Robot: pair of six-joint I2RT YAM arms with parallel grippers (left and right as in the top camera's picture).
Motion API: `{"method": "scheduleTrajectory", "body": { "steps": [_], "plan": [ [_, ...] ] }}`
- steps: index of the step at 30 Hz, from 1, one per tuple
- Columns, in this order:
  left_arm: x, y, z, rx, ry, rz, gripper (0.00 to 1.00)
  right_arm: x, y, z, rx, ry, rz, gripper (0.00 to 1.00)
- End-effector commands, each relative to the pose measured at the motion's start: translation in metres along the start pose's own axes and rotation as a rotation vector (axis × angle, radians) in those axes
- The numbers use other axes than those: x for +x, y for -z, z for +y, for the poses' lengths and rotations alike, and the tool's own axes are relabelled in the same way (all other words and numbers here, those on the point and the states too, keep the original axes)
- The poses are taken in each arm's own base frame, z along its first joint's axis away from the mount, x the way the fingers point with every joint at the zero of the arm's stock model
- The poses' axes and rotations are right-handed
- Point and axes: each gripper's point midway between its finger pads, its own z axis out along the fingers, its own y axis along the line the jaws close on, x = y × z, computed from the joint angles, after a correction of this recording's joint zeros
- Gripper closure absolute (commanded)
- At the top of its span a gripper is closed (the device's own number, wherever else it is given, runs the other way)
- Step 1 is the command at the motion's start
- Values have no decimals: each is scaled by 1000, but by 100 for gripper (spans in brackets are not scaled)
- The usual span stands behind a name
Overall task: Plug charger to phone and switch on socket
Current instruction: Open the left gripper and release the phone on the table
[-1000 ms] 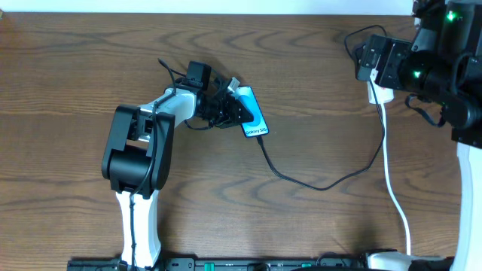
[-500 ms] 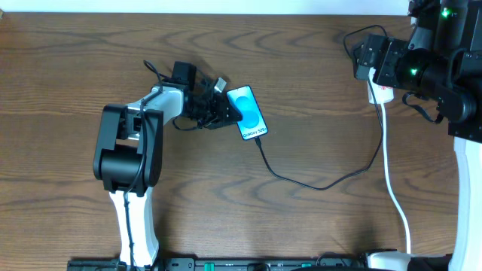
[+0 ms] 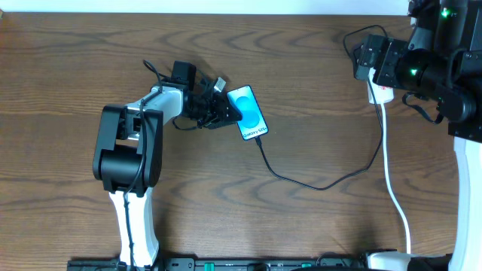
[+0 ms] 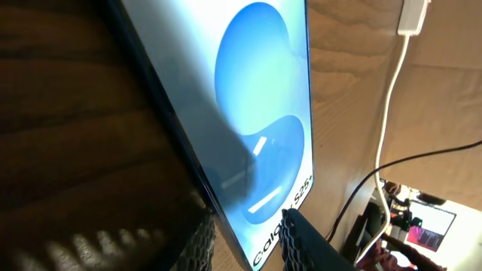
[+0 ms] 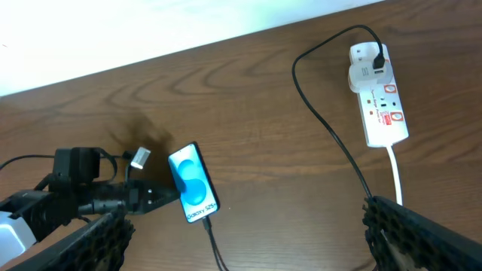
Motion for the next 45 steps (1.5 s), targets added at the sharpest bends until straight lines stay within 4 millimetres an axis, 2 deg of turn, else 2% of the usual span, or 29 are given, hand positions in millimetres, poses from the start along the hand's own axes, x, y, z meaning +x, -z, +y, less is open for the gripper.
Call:
{"method": "scheduleTrajectory", "body": {
  "steps": [1, 11, 17, 25, 33, 40, 45],
  "plan": [
    [7, -9, 57, -228, 98, -15, 67, 0, 0, 0, -2, 11, 0, 2],
    [-29, -9, 46, -177, 146, -152, 67, 0, 0, 0, -2, 11, -1, 2],
    [-43, -8, 40, -151, 164, -203, 66, -1, 0, 0, -2, 12, -1, 1],
    [-45, -10, 37, -143, 162, -211, 65, -1, 0, 0, -2, 11, -1, 1],
    [-48, -21, 22, -125, 100, -220, 64, 0, 0, 0, -2, 12, 0, 1],
    [-51, -21, 20, -117, 92, -231, 60, -1, 0, 0, -2, 12, 0, 1],
    [-58, -23, 10, -88, 68, -255, 60, -1, 0, 0, -2, 12, 0, 1]
  ]
}}
